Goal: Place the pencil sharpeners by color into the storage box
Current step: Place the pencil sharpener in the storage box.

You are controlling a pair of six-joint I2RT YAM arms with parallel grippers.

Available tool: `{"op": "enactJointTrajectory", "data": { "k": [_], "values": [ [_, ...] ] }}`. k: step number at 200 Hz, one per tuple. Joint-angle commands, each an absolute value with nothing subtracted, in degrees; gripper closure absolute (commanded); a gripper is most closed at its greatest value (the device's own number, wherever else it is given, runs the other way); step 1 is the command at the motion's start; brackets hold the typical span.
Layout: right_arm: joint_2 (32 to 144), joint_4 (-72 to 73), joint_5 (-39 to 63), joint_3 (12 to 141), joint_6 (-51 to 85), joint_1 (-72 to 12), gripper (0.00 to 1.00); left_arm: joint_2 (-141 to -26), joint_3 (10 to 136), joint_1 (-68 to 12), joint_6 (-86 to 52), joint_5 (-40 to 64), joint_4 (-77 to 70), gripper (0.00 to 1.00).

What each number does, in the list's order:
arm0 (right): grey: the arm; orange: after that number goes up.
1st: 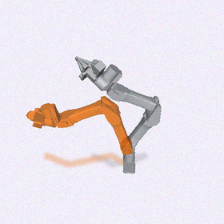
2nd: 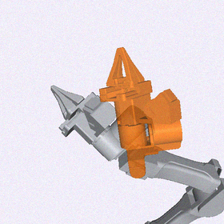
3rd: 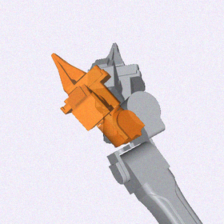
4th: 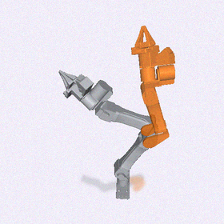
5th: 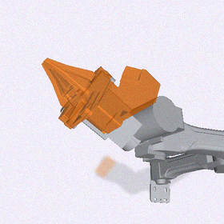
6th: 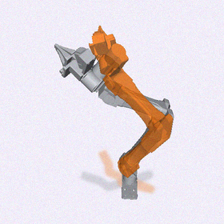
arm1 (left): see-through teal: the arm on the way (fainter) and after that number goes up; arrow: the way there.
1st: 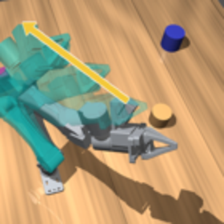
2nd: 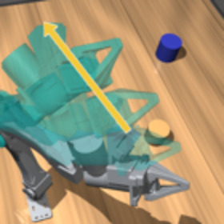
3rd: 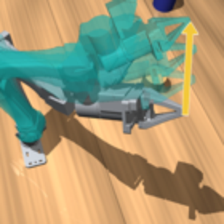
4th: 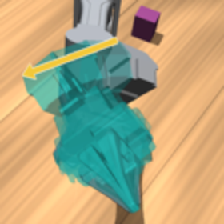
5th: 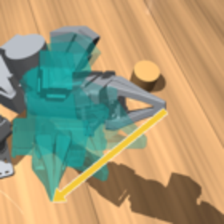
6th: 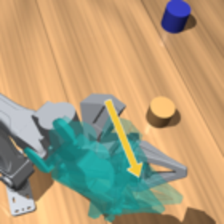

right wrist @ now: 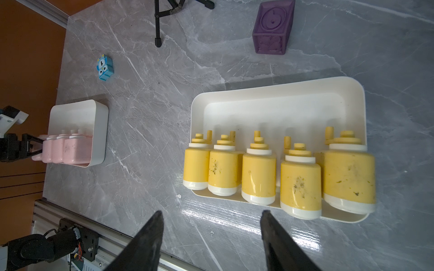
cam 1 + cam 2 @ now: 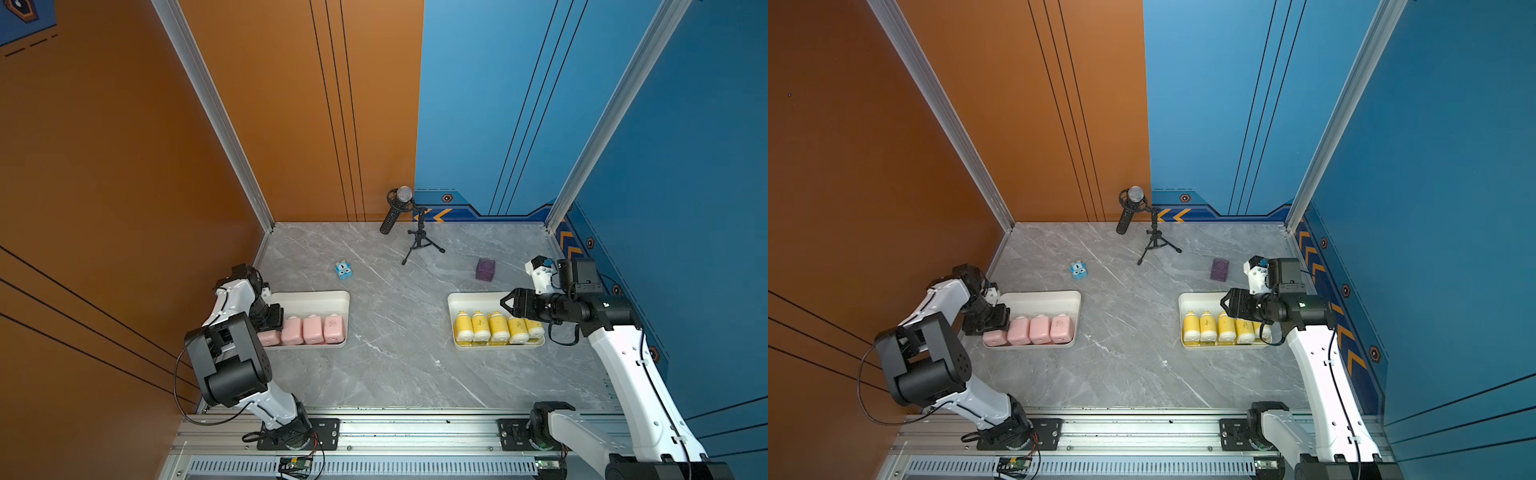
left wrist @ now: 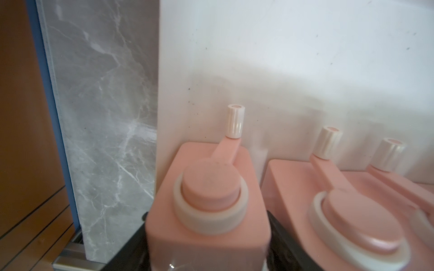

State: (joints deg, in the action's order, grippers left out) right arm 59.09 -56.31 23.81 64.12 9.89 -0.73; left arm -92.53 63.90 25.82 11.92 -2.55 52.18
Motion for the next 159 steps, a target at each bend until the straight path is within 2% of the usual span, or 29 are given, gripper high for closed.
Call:
{"op": "enactJointTrajectory", "data": {
  "k": [1,83,127,159],
  "values": [
    [58.29,-55.46,24.33,64.12,9.17,-0.35,0.33,-90.17,65.76,26.21,10.55,-2.67,53.77,0.31],
    [58.27,-55.28,25.22,64.27,9.29,-0.35,0.33,-85.33,65.74,26.21,9.17,-3.49,54.89,0.31],
    [58.62,-54.84,25.49,63.85,9.5,-0.35,0.33,-78.66,67.57,25.98,7.4,-4.53,54.97,0.3],
    [59.97,-54.41,26.43,63.87,10.15,-0.26,0.32,-72.62,69.89,24.19,5.96,-3.52,54.89,0.24]
  ]
}}
